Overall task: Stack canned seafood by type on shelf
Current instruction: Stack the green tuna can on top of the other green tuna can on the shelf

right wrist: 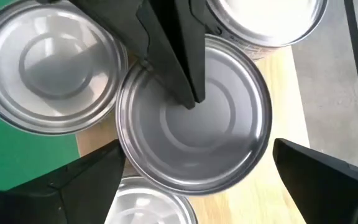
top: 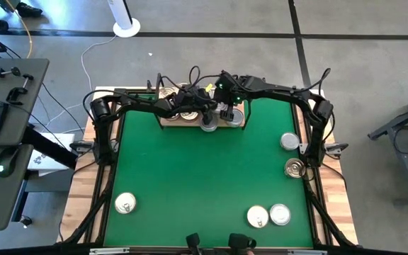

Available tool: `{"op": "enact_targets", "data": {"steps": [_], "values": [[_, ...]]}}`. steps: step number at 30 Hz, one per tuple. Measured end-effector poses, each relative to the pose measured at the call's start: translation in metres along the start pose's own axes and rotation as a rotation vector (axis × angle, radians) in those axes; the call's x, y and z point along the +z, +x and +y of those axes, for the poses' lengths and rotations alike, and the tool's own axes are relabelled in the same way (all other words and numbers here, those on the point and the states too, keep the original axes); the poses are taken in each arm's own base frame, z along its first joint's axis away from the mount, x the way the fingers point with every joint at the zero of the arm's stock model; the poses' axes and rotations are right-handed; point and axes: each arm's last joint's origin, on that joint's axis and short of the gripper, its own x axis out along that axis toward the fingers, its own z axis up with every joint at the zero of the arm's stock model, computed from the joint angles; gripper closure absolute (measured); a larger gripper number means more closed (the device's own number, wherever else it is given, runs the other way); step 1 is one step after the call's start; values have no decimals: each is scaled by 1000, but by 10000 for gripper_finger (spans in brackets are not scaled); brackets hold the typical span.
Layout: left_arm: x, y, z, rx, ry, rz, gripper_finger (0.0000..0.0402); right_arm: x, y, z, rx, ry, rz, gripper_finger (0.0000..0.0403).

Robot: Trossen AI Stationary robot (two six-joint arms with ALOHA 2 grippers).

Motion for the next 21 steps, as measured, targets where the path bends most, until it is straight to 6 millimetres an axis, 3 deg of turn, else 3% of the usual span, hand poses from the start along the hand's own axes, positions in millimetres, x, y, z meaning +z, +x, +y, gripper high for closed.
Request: {"op": "enact_targets", "data": {"steps": [7,17,21], "values": [[0,0,0,1,1,-2,401,-2,-3,-1,-8,-3,15,3],[9,-1,-1,5,27,-77,401,-4,-53,-7,-123,29,-54,3],[21,-8,-3,-14,36,-143,401,-4,-60,-7,-114,63,-83,3]]}}
